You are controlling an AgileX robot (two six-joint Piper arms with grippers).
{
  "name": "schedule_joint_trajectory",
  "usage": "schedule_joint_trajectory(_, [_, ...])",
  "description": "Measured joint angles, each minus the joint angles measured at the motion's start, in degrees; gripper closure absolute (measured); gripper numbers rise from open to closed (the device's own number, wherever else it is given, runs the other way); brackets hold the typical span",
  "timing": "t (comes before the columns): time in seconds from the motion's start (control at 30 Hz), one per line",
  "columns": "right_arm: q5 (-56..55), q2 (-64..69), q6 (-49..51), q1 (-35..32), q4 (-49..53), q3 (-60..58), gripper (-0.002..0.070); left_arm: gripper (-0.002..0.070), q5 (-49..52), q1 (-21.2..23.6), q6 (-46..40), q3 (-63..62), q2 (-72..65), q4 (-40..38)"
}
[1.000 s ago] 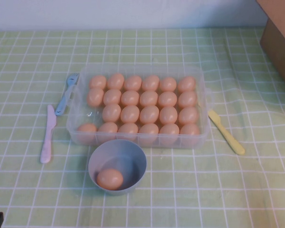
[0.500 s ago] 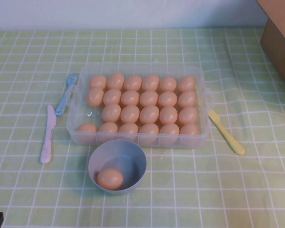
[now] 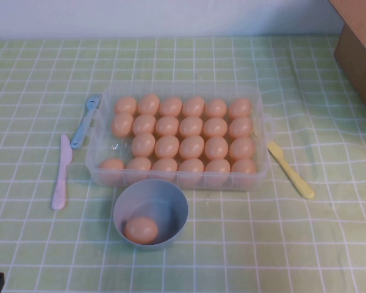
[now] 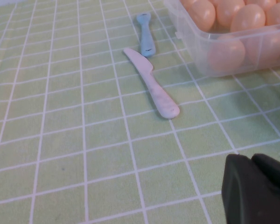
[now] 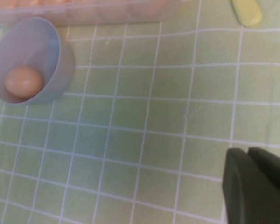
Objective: Take an egg out of the egg box
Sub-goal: Pick up the egg from the plastic box
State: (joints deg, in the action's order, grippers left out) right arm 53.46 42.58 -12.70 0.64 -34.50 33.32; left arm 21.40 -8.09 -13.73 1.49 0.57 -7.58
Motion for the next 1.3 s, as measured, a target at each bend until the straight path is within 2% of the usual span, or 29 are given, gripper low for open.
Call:
schedule_joint_trajectory(0.33, [1.5,16.8,-2.3,1.8,1.0,11.3,0.0694,0.0678,0.0,0.0,0.0,0.0,0.0,0.0])
schedule_joint_trajectory(0.67, [1.5,33.3,2.3,20.4,8.5,25.0,0.0694,0.0678,0.0,0.0,0.0,0.0,0.0,0.0])
schedule_joint_trajectory(0.87, [2.4,43.1,3.4,28.0,11.4,36.1,0.0694,0.0678,0.0,0.0,0.0,0.0,0.0,0.0])
schedule_joint_trajectory(1.03, [5.7,50.2,3.5,31.7,13.9,45.2,0.0694,0.0678,0.0,0.0,0.0,0.0,0.0,0.0])
schedule_joint_trajectory(1.2, [9.7,57.8,4.2,32.5,17.4,55.2,0.0692,0.0678,0.0,0.0,0.0,0.0,0.0,0.0])
schedule_joint_trajectory(1.3, [12.5,62.2,7.1,32.5,20.4,61.2,0.0664,0.0678,0.0,0.0,0.0,0.0,0.0,0.0])
